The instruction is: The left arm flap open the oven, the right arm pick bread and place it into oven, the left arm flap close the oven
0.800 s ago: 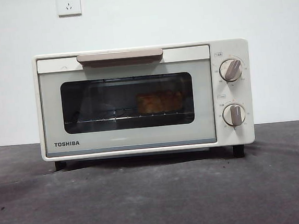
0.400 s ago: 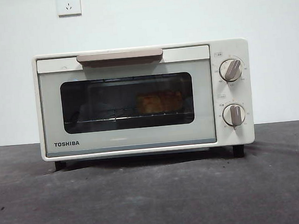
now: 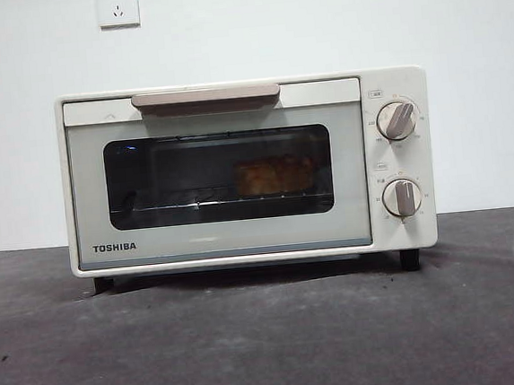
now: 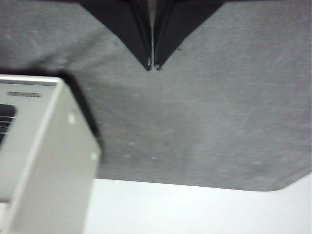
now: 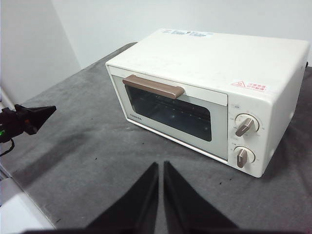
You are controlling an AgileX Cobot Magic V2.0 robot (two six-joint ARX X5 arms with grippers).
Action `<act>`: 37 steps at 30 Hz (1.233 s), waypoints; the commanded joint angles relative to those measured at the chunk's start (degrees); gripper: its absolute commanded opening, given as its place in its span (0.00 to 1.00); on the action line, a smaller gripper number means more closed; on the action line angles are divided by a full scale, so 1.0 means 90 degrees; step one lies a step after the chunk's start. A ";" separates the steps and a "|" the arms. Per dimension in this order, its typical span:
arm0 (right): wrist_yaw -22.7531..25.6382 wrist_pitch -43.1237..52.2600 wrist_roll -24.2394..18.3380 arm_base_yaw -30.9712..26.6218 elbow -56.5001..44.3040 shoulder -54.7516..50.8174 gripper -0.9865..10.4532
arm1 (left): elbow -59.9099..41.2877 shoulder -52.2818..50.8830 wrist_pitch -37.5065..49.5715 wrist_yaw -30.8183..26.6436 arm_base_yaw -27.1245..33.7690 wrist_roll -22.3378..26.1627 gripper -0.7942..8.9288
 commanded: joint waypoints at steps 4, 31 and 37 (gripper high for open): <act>0.0024 0.0053 -0.0068 0.0051 0.0100 -0.0002 0.10 | -0.0131 -0.0010 -0.0041 -0.0041 0.0012 -0.0012 0.09; -0.0012 0.0265 -0.0075 -0.0401 -0.0041 -0.0007 0.10 | -0.0131 -0.0010 -0.0041 -0.0041 0.0012 -0.0012 0.09; -0.0039 0.1960 -0.1161 -0.2348 -0.1734 -0.0447 0.10 | -0.0131 -0.0010 -0.0041 -0.0041 0.0012 -0.0012 0.09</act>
